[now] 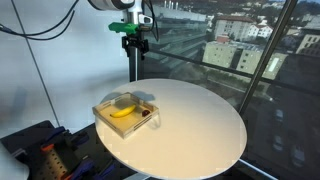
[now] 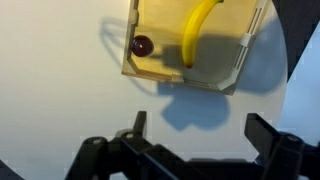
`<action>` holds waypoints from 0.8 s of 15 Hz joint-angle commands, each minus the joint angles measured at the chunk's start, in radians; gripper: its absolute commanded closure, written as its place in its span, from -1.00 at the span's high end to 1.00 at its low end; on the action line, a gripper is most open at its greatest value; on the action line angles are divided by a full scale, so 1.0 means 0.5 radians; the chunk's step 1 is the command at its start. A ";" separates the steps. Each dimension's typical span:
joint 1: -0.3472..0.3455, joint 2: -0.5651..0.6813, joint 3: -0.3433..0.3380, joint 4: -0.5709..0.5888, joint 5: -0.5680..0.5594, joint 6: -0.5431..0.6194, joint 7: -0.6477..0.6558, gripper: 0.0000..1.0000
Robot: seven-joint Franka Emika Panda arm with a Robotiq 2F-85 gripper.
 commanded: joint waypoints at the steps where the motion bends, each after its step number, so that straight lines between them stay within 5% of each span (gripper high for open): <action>1: 0.002 -0.071 0.014 -0.098 0.054 0.029 0.027 1.00; 12: 0.031 -0.028 0.058 -0.222 0.067 0.225 -0.011 1.00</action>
